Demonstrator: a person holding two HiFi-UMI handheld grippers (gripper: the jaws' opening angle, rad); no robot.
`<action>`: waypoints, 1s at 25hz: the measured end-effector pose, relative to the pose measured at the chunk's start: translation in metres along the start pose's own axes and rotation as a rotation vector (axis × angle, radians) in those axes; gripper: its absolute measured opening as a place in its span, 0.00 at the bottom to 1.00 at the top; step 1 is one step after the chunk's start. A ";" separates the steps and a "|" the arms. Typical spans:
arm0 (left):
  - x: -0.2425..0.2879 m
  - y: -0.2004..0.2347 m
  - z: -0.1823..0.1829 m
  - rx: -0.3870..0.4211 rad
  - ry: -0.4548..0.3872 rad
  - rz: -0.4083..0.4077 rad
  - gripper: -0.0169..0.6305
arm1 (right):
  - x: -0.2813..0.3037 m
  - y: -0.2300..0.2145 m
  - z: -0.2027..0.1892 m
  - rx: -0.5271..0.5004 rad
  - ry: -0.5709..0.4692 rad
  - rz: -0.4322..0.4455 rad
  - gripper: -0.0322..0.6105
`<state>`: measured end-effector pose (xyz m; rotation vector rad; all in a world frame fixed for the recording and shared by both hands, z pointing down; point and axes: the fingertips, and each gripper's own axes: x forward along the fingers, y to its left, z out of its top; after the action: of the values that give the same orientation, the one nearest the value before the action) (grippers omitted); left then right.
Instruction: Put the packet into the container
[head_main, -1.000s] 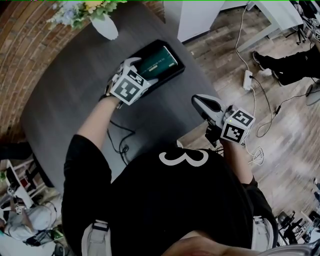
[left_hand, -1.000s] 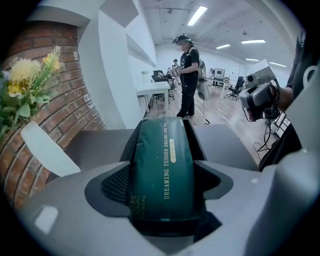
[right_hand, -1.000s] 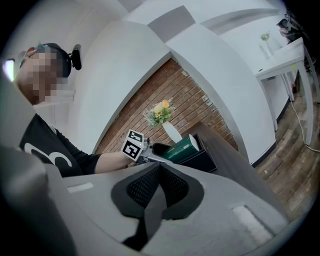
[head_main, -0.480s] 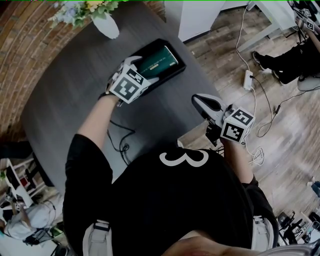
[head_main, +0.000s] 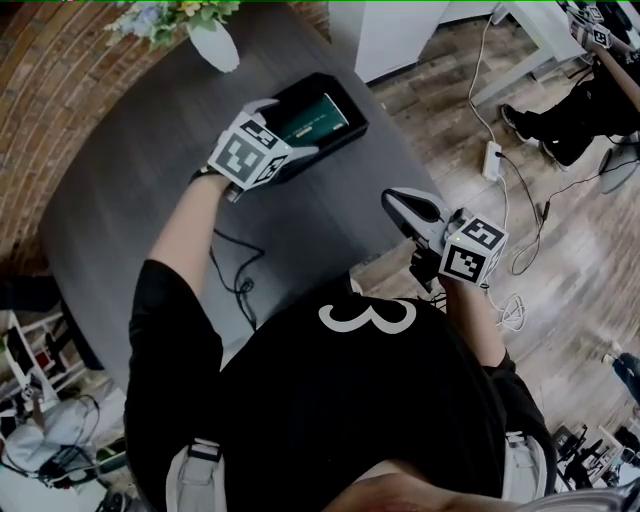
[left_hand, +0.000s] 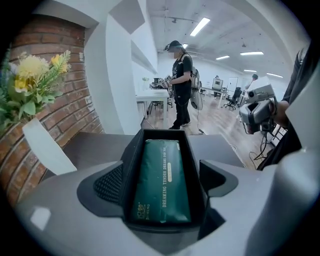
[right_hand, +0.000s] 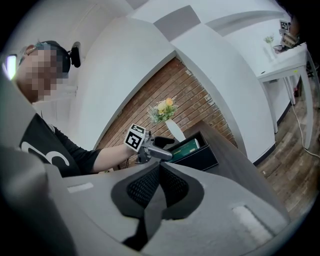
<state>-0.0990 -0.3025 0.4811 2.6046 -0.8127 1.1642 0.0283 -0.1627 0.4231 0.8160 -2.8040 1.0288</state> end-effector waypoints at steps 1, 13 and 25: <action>-0.002 0.000 0.000 -0.001 -0.002 0.008 0.79 | -0.001 0.001 0.000 -0.006 0.001 0.001 0.05; -0.090 -0.052 0.032 -0.222 -0.305 0.128 0.50 | -0.012 0.039 0.025 -0.125 -0.030 0.104 0.05; -0.195 -0.178 0.054 -0.450 -0.609 0.029 0.10 | -0.032 0.114 0.024 -0.250 -0.015 0.273 0.05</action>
<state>-0.0736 -0.0936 0.3128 2.5505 -1.0631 0.1257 0.0028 -0.0897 0.3303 0.4260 -3.0322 0.6749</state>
